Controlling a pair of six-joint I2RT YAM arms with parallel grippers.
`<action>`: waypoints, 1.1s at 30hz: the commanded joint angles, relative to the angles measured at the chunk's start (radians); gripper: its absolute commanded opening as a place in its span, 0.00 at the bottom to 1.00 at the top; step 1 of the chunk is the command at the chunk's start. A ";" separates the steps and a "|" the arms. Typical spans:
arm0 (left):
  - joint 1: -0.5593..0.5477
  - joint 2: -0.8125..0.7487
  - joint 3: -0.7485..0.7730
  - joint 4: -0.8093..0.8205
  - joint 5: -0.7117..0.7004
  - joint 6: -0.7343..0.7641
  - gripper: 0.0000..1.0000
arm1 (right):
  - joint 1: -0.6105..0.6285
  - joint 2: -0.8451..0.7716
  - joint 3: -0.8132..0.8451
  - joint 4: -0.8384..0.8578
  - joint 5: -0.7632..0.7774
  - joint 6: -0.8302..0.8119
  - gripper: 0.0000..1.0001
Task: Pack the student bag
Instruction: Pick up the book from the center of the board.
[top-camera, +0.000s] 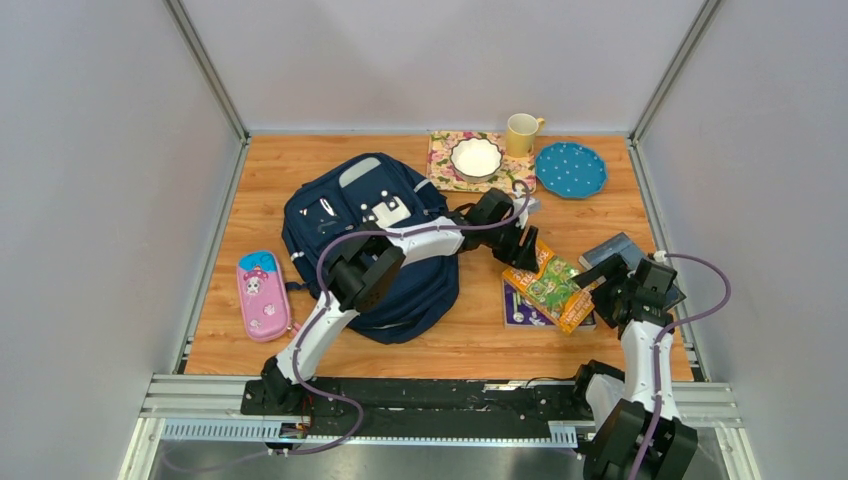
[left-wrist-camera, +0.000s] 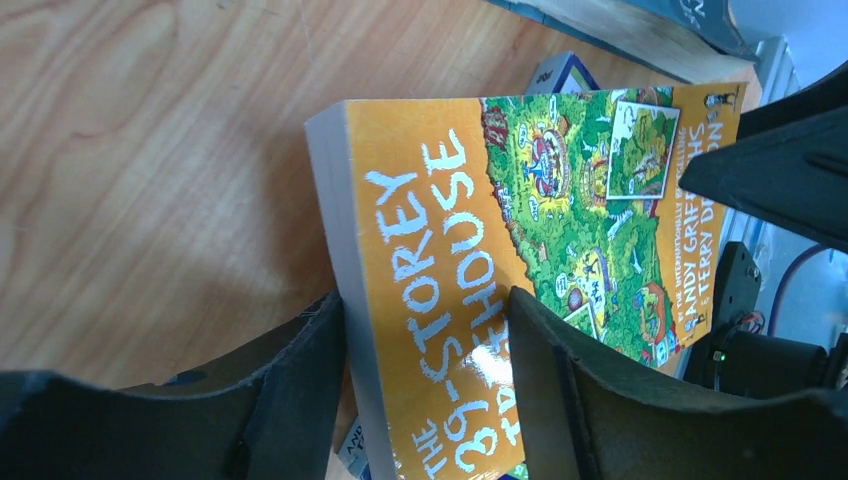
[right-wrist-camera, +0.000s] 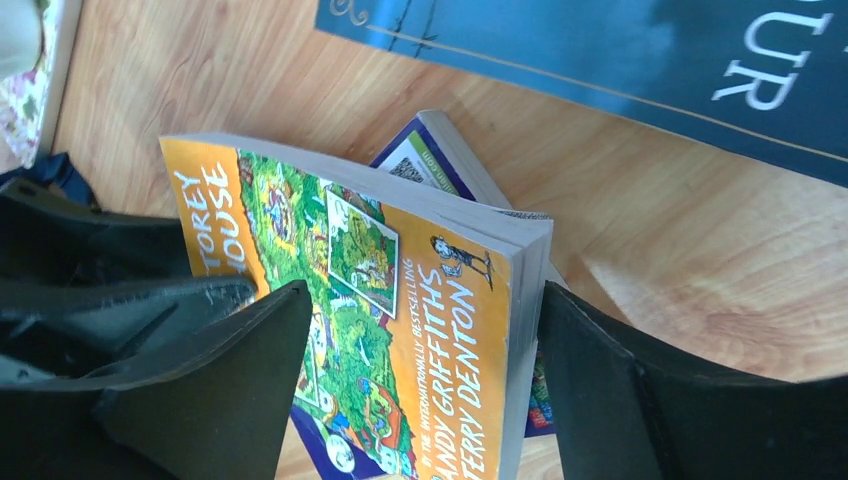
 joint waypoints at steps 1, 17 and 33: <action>-0.018 0.008 0.008 -0.001 0.021 -0.020 0.56 | 0.010 -0.010 0.029 0.097 -0.262 -0.004 0.77; -0.018 -0.117 -0.070 0.003 0.006 -0.019 0.00 | 0.010 -0.048 0.110 0.126 -0.494 0.037 0.04; -0.014 -0.499 -0.397 0.002 -0.215 0.006 0.00 | 0.059 -0.031 0.098 0.401 -0.752 0.283 0.05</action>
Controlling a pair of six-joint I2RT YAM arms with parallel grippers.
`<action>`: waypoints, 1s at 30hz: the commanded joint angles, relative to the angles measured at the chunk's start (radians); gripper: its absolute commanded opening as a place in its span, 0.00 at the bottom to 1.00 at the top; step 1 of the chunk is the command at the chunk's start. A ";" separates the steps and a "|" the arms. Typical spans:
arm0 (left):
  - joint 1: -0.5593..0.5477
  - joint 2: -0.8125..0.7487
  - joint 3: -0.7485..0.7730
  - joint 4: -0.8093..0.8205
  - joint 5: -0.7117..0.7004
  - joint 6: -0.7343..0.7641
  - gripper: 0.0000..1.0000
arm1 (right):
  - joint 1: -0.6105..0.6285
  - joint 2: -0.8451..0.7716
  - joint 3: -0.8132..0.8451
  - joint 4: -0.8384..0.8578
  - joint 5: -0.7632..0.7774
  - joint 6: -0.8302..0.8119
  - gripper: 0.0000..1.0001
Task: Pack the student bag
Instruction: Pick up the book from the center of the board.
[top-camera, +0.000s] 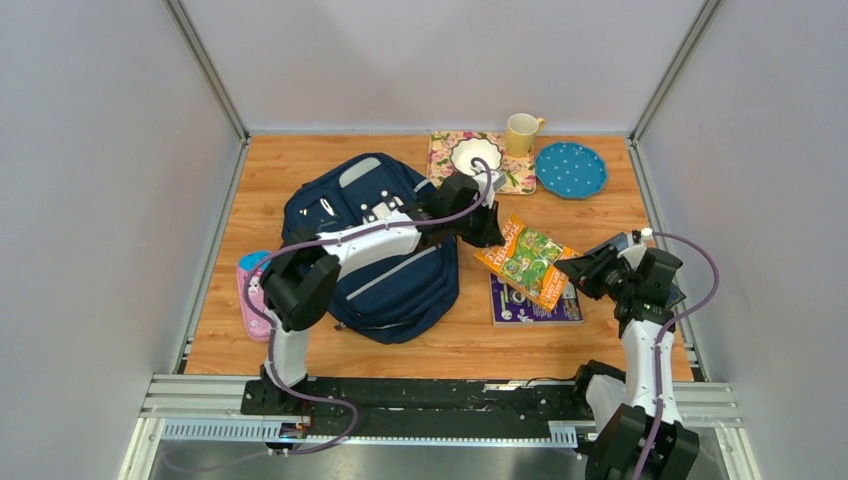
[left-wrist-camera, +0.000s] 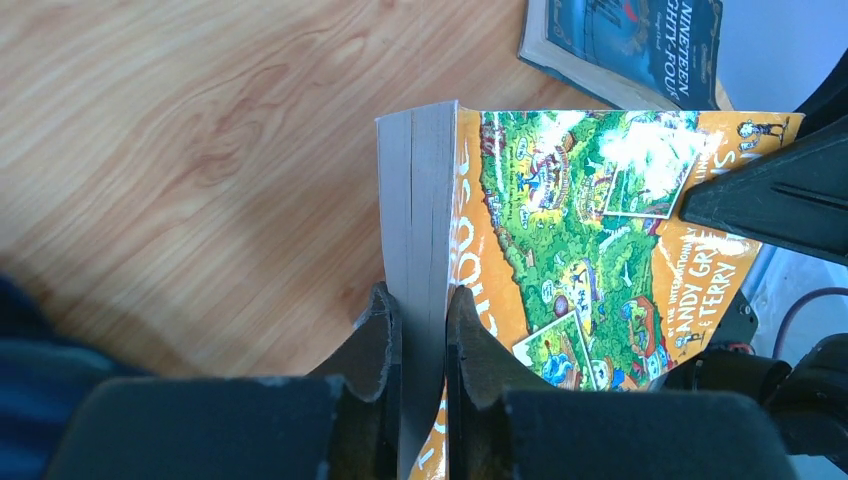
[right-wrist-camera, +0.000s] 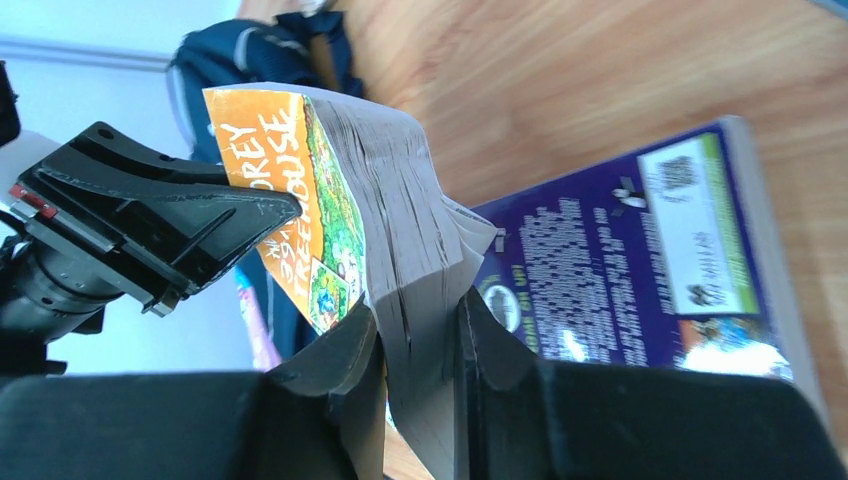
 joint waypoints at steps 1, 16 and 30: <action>-0.058 -0.133 -0.111 0.008 -0.008 0.016 0.00 | 0.055 -0.020 0.070 0.277 -0.279 0.250 0.11; -0.048 -0.356 -0.340 0.134 -0.058 -0.004 0.00 | 0.222 0.028 0.153 0.268 -0.305 0.222 0.18; -0.032 -0.606 -0.611 0.019 -0.277 -0.018 0.74 | 0.247 0.054 0.141 0.191 -0.308 0.190 0.00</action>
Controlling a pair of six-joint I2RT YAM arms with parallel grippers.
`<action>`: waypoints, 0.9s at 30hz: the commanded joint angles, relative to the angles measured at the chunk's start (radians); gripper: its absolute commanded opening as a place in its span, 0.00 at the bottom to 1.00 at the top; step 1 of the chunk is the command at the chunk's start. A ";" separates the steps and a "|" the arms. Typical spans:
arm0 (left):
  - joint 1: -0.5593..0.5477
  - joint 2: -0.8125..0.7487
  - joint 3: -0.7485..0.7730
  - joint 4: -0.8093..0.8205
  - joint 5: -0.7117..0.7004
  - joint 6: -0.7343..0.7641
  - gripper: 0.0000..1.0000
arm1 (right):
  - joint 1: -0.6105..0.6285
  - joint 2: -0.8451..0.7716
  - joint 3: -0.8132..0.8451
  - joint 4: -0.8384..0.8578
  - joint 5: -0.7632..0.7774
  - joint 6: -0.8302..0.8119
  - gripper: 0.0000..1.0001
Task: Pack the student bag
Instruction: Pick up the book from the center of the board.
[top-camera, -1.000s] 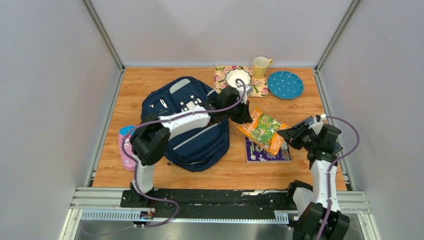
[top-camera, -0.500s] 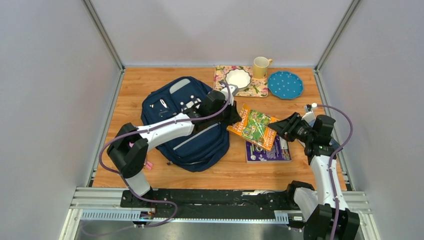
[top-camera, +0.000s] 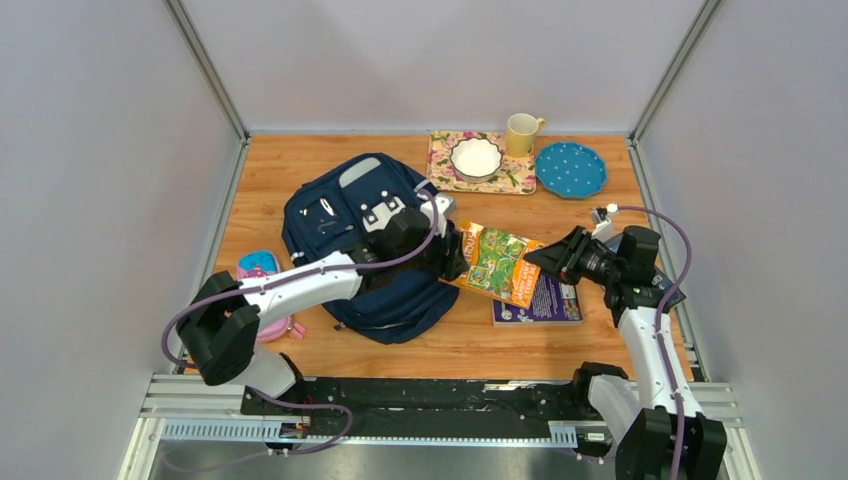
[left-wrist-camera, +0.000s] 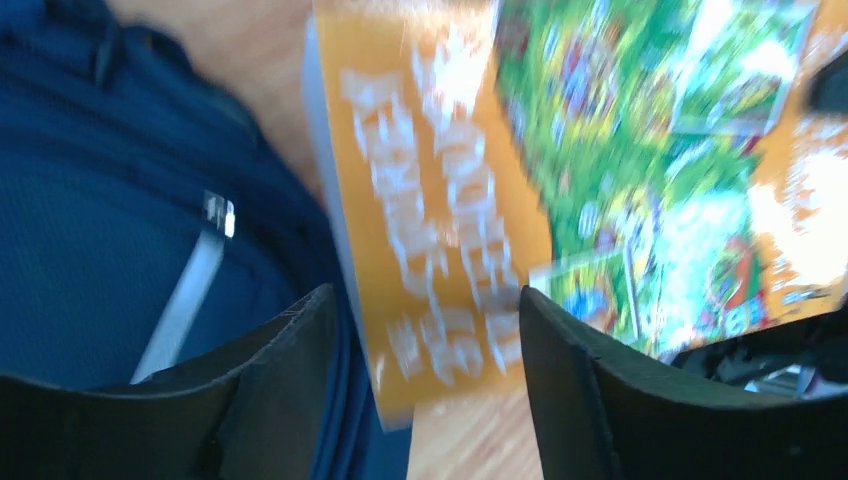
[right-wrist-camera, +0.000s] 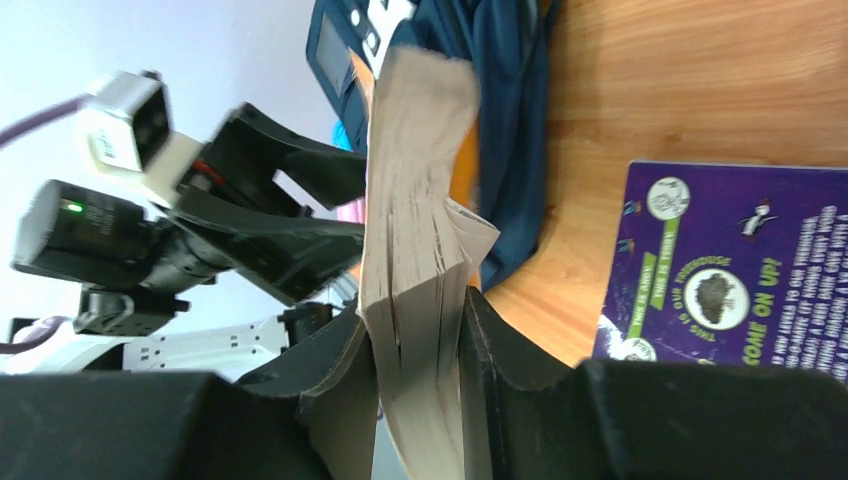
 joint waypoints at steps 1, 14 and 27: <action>-0.016 -0.135 -0.146 -0.041 -0.061 -0.016 0.75 | 0.025 -0.004 0.029 0.121 -0.098 0.081 0.00; 0.159 -0.345 -0.375 0.250 0.190 -0.180 0.76 | 0.082 -0.032 0.039 0.249 -0.139 0.172 0.00; 0.283 -0.261 -0.421 0.741 0.580 -0.478 0.77 | 0.088 -0.135 0.070 0.446 -0.266 0.311 0.00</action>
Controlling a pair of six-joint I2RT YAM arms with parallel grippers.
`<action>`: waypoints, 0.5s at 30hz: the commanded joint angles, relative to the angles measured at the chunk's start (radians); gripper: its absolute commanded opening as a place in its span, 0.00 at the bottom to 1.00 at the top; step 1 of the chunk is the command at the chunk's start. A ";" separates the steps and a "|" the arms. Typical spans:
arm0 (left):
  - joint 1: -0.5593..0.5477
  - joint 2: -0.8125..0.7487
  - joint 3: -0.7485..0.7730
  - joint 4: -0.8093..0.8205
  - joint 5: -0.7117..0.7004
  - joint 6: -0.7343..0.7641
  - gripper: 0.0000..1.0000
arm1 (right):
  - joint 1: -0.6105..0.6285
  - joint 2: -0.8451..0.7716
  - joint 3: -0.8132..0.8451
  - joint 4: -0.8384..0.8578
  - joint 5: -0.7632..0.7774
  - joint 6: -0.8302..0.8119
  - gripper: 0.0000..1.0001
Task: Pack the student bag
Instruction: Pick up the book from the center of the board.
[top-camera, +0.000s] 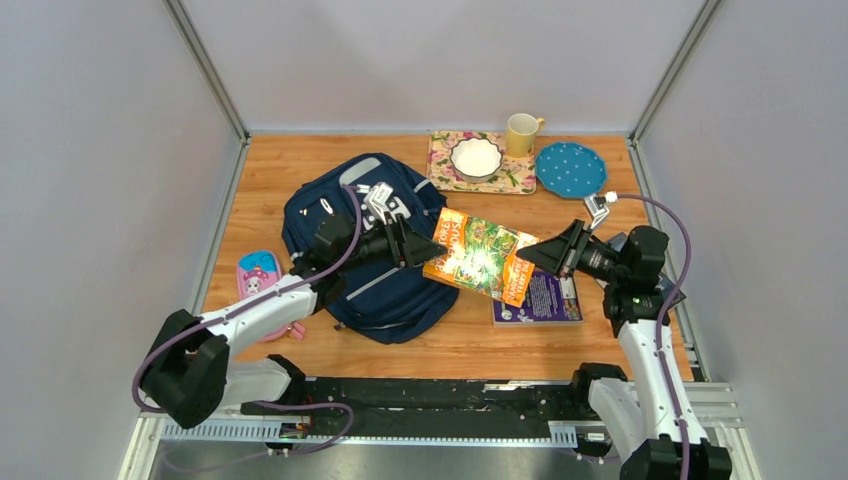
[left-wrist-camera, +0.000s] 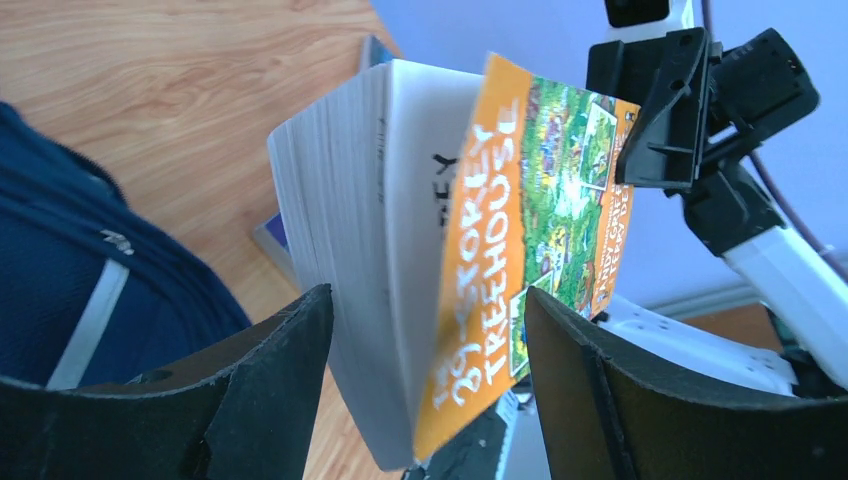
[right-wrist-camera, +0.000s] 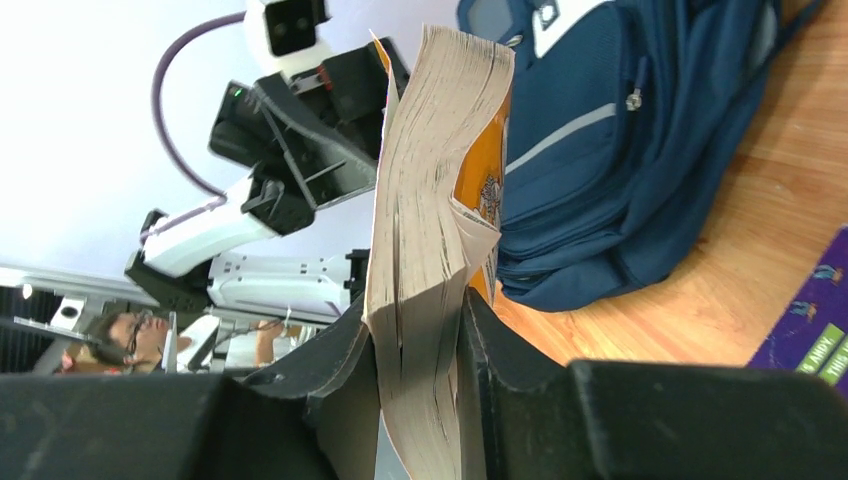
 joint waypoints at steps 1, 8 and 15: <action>0.025 0.054 -0.023 0.270 0.173 -0.139 0.77 | 0.010 -0.055 0.074 0.191 -0.107 0.106 0.00; 0.031 0.161 -0.009 0.570 0.349 -0.315 0.70 | 0.056 -0.046 0.088 0.229 -0.144 0.109 0.00; 0.031 0.224 -0.011 0.727 0.402 -0.415 0.77 | 0.082 -0.034 0.094 0.187 -0.117 0.067 0.00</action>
